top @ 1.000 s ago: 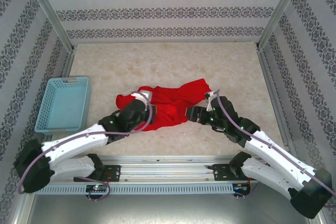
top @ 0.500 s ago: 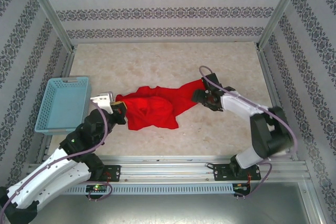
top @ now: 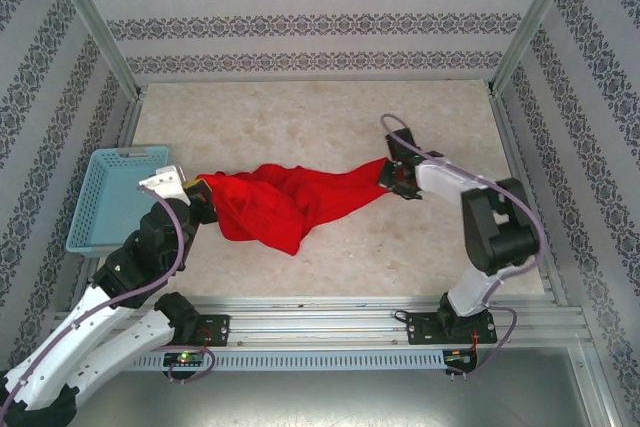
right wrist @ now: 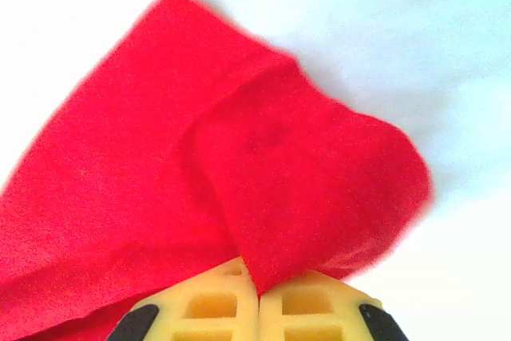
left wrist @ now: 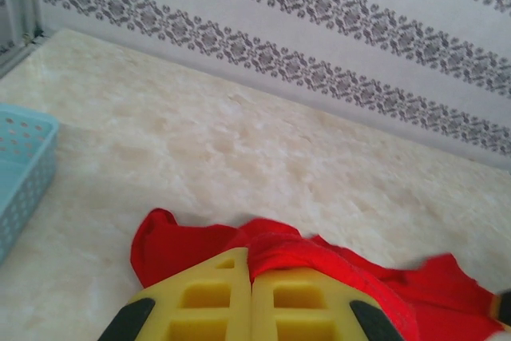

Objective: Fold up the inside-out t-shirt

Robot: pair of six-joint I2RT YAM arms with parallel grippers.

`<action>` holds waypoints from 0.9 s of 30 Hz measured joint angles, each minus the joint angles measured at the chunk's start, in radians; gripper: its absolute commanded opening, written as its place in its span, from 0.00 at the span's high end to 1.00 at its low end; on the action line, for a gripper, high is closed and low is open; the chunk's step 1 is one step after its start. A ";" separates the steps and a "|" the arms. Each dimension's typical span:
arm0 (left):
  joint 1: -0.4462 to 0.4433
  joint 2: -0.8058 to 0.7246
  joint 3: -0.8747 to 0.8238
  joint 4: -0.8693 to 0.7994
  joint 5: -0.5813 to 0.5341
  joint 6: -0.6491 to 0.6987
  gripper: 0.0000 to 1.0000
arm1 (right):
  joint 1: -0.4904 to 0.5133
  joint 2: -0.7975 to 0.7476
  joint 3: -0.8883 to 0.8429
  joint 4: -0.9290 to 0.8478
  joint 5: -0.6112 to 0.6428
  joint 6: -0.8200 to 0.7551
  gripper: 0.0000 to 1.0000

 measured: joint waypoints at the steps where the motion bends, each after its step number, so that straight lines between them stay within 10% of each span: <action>1: 0.011 0.014 0.011 0.000 -0.003 0.000 1.00 | -0.037 -0.064 -0.026 -0.006 0.010 -0.001 1.00; 9: 0.148 0.163 0.033 0.001 0.042 -0.034 1.00 | -0.254 -0.515 -0.183 -0.077 0.083 -0.016 1.00; 18: 0.414 0.549 0.110 -0.101 0.236 -0.143 0.97 | -0.349 -0.613 -0.291 -0.187 0.141 0.008 1.00; 25: 0.404 0.720 0.195 -0.215 0.269 -0.131 0.48 | -0.349 -0.573 -0.291 -0.192 0.165 0.008 1.00; 27: 0.378 0.713 0.214 -0.260 0.243 -0.125 0.38 | -0.349 -0.569 -0.291 -0.192 0.166 0.005 0.83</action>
